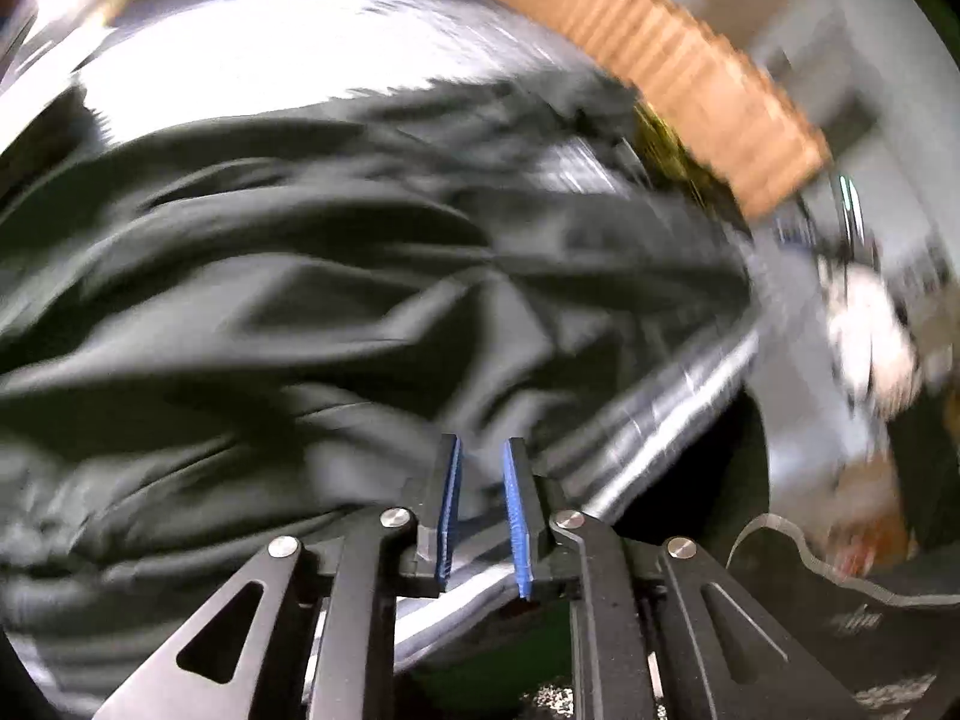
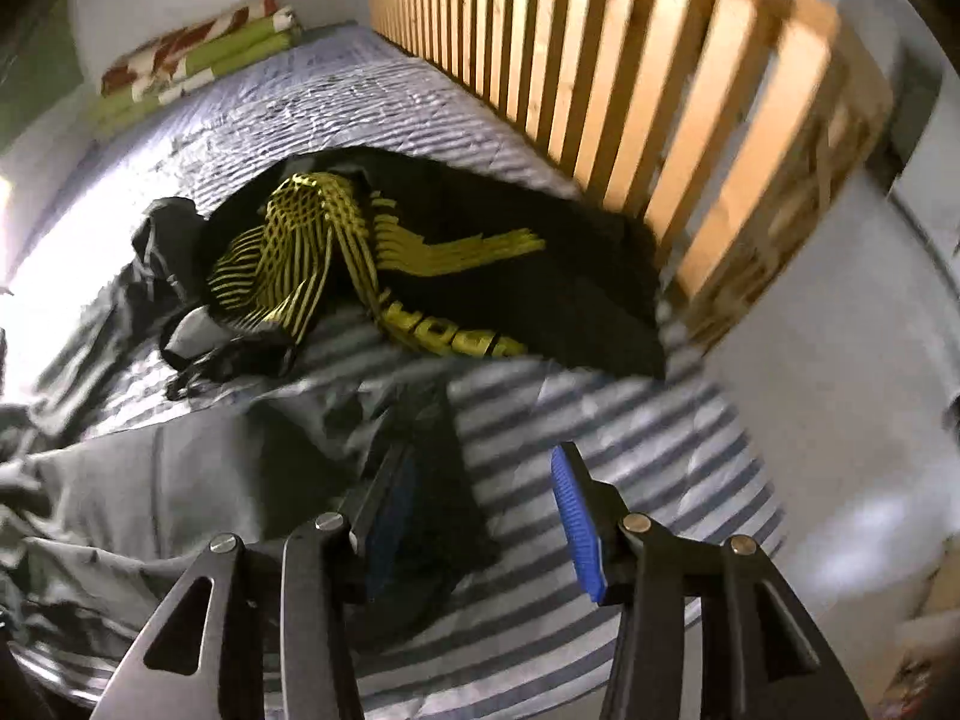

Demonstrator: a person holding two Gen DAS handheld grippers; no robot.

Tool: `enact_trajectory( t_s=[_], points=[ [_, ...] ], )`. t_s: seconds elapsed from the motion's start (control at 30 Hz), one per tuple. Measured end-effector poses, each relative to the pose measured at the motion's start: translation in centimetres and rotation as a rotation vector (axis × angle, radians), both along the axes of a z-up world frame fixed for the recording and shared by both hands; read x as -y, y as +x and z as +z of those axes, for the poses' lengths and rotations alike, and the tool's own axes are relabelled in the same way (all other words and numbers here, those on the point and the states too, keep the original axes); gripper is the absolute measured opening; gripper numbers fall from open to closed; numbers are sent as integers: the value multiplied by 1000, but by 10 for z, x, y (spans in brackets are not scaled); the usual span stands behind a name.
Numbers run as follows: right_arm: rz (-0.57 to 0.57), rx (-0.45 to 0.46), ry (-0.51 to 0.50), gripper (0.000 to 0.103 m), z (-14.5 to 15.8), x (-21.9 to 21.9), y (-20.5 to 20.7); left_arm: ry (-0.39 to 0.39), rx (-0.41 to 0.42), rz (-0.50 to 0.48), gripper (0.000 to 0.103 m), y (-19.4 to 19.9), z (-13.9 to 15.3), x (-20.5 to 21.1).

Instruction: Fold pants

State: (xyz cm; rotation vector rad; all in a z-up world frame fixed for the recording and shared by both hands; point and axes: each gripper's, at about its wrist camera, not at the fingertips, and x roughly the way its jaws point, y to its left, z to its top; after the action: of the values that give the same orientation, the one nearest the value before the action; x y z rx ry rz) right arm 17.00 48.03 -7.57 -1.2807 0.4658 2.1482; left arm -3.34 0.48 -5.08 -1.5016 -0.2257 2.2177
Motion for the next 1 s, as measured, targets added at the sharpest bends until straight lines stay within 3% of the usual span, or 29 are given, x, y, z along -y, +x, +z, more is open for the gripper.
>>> enact_trajectory(
  t_s=[0.1, 0.23, 0.27, 0.37, 0.43, 0.53, 0.7, 0.9, 0.97, 1.0],
  points=[
    [21, -9, -22, 43, -4, 17, 4, 76, -13, 207, 28, 12, 7, 65],
    [110, -34, -51, 43, -6, 53, -2, 49, -49, 487, 32, 39, 12, 151],
    [142, -42, -57, 43, -4, 65, -7, 52, -58, 541, 37, 48, 13, 169],
    [283, -64, -65, 43, 2, 112, -29, -45, -79, 687, 52, 67, 9, 219],
    [404, -80, -67, 43, 6, 148, -45, -74, -46, 759, 52, 74, -3, 247],
    [579, -74, -67, 43, 7, 205, -65, -92, -11, 810, 55, 74, -21, 273],
    [818, -6, -28, 43, -9, 285, -86, -116, 53, 824, 69, 49, -52, 301],
    [925, 12, -37, 45, -19, 320, -99, -101, 100, 836, 72, 35, -69, 323],
    [945, 8, -60, 48, -21, 326, -105, -60, 107, 827, 64, 34, -71, 326],
    [963, 7, -75, 50, -23, 331, -108, -58, 103, 811, 42, 33, -70, 325]
  ],
)
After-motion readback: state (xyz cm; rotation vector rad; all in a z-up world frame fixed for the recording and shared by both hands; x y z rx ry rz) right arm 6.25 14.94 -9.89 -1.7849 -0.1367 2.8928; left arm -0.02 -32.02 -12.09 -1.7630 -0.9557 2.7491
